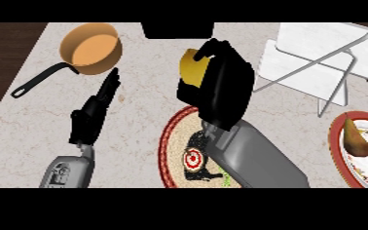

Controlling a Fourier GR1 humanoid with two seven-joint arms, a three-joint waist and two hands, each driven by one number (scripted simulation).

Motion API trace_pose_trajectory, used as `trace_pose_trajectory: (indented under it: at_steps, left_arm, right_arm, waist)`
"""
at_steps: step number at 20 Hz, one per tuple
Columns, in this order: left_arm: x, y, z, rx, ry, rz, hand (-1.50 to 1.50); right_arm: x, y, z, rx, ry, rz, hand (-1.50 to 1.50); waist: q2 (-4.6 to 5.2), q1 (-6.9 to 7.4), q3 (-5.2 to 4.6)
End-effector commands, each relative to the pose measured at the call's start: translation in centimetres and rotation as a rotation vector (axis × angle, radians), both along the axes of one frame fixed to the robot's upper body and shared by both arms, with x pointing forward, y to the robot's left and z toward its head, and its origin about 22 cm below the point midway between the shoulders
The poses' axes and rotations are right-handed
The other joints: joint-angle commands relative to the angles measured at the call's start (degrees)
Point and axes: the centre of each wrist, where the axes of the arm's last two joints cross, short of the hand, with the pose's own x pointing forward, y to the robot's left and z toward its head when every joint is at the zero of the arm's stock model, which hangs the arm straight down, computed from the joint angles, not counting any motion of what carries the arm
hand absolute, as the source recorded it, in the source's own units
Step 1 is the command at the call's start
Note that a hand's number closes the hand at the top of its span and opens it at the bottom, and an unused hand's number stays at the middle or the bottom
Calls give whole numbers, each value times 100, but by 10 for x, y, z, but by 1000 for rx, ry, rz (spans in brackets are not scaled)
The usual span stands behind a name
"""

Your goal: Pick the lemon from the placemat and place it in the tiered shelf

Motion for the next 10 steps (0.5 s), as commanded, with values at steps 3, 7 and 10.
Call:
trace_pose_trajectory:
  at_steps: [3,7,10]
  left_arm:
    - [-5,9,3,2,3,13,0]
    - [6,-1,7,22,-7,24,0]
    - [-10,13,1,3,-12,5,0]
  right_arm:
    - [-2,-3,53,48,-24,-276,150]
    - [-3,-6,76,-4,-75,-358,150]
    - [8,-24,86,-24,-56,-386,150]
  waist:
    - [-20,-15,0]
    - [-1,-86,0]
    - [21,-12,4]
